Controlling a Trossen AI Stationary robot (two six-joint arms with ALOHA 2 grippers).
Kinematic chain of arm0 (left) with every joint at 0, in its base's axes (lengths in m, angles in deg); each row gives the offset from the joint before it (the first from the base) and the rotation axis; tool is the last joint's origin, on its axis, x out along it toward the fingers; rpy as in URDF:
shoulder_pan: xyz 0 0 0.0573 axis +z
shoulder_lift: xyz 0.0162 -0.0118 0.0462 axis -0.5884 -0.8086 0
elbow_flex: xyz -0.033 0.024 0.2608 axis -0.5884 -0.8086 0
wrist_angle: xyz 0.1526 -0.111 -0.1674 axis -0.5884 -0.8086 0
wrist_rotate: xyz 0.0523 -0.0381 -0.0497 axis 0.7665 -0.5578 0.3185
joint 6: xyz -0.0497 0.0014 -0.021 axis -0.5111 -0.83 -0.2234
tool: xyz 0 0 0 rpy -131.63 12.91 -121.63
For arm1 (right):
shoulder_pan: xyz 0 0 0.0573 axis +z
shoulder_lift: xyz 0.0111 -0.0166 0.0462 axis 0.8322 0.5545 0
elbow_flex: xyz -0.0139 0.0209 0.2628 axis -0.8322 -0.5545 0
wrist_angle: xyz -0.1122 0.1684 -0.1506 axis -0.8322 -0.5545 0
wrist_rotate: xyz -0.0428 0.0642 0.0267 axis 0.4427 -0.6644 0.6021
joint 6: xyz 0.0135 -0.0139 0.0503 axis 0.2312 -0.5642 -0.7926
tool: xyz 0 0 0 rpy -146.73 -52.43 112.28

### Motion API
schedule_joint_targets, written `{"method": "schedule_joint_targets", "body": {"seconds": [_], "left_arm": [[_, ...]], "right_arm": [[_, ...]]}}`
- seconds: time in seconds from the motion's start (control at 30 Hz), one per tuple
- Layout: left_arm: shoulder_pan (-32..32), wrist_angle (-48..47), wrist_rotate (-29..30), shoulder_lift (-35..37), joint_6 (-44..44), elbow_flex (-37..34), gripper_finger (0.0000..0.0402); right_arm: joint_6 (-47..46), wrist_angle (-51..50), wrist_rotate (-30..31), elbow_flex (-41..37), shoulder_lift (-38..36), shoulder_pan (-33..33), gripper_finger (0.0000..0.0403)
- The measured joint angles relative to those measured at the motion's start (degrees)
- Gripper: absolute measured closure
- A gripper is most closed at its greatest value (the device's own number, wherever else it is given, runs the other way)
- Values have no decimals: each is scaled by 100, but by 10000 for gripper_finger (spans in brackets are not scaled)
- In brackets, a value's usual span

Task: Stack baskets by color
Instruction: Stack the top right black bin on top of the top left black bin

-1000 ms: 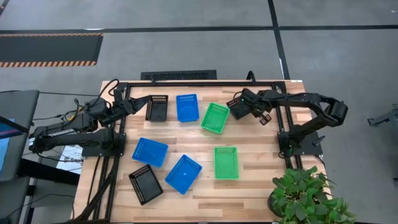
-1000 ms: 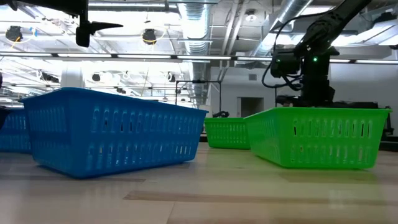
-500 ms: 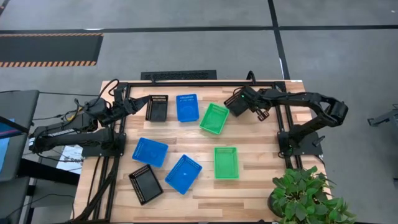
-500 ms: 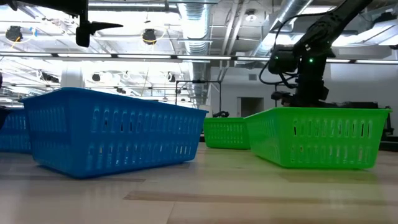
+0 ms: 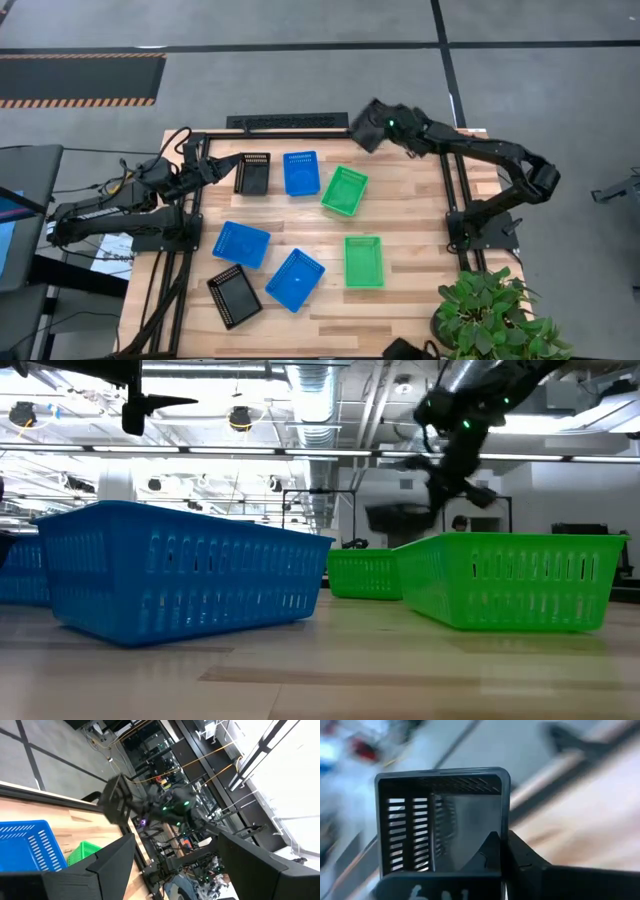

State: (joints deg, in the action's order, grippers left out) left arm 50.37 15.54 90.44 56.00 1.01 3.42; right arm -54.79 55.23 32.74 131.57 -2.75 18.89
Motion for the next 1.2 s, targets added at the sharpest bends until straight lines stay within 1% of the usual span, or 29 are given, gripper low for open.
{"method": "schedule_joint_targets", "body": {"seconds": [0.1,0.2,0.27,0.37,0.43,0.63,0.8,1.0,1.2], "left_arm": [[2,6,2,0,12,-1,128],[0,29,1,0,-38,-1,128],[2,99,-7,3,-77,-1,128],[2,287,-18,47,-97,-1,128],[0,414,-16,93,-71,-1,128],[0,712,70,353,60,-1,128],[2,781,129,545,99,-1,128],[2,764,200,597,193,-1,128],[2,756,278,603,200,-1,128]], "right_arm": [[719,361,-309,340,61,79,398],[1125,264,-553,749,319,224,398],[1326,328,-719,1099,576,345,398],[1459,325,-799,1660,1080,580,398],[1510,281,-864,2050,1464,717,398],[1669,243,-1363,3321,2593,1077,398],[1662,242,-1698,4387,3499,1340,398],[1540,-76,-1871,5497,4381,1666,392],[1403,-142,-1986,6284,5058,2007,393]]}}
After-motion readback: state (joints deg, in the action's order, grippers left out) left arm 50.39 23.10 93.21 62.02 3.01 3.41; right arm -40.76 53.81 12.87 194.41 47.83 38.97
